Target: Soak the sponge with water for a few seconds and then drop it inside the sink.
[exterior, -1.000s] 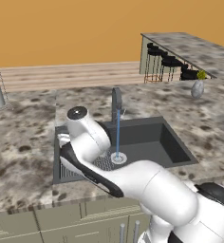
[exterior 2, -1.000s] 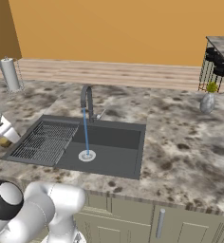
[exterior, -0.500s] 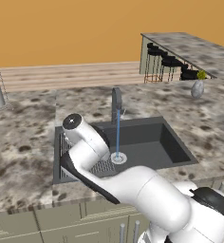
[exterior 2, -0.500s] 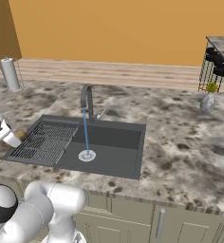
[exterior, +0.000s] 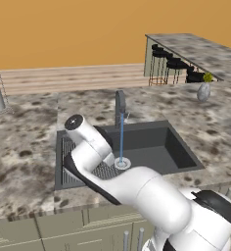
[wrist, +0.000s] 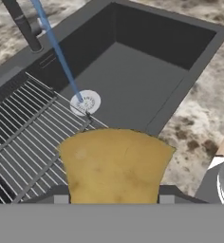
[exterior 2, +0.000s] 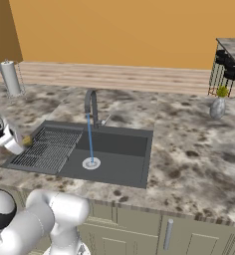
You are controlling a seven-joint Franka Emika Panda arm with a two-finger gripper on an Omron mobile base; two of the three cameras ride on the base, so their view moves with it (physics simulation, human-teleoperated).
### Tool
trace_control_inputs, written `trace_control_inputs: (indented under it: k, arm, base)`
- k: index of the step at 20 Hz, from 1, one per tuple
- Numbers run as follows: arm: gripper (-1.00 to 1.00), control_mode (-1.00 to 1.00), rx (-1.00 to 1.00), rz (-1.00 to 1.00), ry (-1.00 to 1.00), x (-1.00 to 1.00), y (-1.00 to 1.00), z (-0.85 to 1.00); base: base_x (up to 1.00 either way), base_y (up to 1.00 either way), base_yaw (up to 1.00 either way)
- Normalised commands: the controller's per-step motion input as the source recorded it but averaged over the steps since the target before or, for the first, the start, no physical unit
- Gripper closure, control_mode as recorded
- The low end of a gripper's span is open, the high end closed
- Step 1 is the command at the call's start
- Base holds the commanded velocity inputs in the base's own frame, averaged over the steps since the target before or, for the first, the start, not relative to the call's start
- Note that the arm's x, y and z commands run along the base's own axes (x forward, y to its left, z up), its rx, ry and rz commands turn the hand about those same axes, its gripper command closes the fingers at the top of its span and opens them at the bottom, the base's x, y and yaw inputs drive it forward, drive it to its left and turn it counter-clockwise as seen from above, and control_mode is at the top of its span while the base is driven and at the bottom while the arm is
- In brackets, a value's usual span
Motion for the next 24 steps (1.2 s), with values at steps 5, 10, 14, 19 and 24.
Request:
trace_control_inputs:
  k: [5, 10, 14, 19, 24]
  arm:
    - [1.00, -1.00, 0.00, -0.05, 0.00, 0.36, -0.43, 0.00]
    - [1.00, -1.00, 0.00, -0.01, 0.00, 0.35, -0.47, 0.00]
    - [1.00, -1.00, 0.00, 0.00, 0.00, 0.26, -0.40, 0.00]
    - [1.00, -1.00, 0.00, 0.00, 0.00, 0.25, -0.39, -0.01]
    - [1.00, -1.00, -0.02, 0.00, 0.00, 0.26, -0.37, -0.11]
  base:
    - [0.00, 0.00, 0.00]
    - [0.00, 0.00, 0.00]
    - [0.00, 0.00, 0.00]
    - [0.00, 0.00, 0.00]
    - [0.00, 0.00, 0.00]
